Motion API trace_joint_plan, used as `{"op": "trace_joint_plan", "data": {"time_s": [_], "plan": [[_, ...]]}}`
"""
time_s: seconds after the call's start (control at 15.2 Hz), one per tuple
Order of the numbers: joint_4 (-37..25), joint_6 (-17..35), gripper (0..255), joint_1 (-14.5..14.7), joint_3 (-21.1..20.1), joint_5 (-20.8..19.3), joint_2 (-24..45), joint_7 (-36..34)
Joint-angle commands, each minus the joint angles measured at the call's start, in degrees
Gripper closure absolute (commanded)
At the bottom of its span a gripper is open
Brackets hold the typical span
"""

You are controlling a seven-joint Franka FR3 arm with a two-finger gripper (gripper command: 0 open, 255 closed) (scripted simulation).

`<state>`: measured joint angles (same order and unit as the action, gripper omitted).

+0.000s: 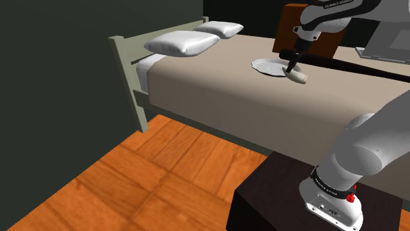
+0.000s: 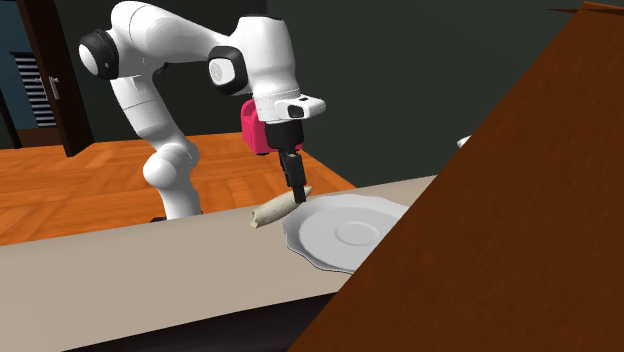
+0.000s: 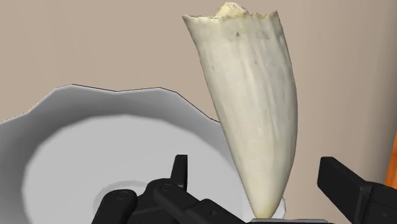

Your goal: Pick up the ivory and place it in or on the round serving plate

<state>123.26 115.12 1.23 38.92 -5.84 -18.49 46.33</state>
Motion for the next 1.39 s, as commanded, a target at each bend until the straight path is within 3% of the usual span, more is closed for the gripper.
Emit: {"op": "trace_joint_plan", "data": {"time_s": [0.0,0.07,0.13,0.73,0.79,1.06,1.32], "plan": [[0.00,0.00,0,0.00,0.00,0.00,0.00,0.00],[0.00,0.00,0,0.00,0.00,0.00,0.00,0.00],[0.00,0.00,255,0.00,0.00,0.00,0.00,0.00],[-0.02,0.05,255,0.04,0.00,0.06,0.09,-0.02],[-0.02,0.05,0,0.04,0.00,0.06,0.09,-0.02],[4.66,-5.95,0,-3.34,-4.65,-6.67,-7.29,-5.41],[7.93,-12.24,0,-6.18,-8.72,-10.62,-13.19,-8.90]]}}
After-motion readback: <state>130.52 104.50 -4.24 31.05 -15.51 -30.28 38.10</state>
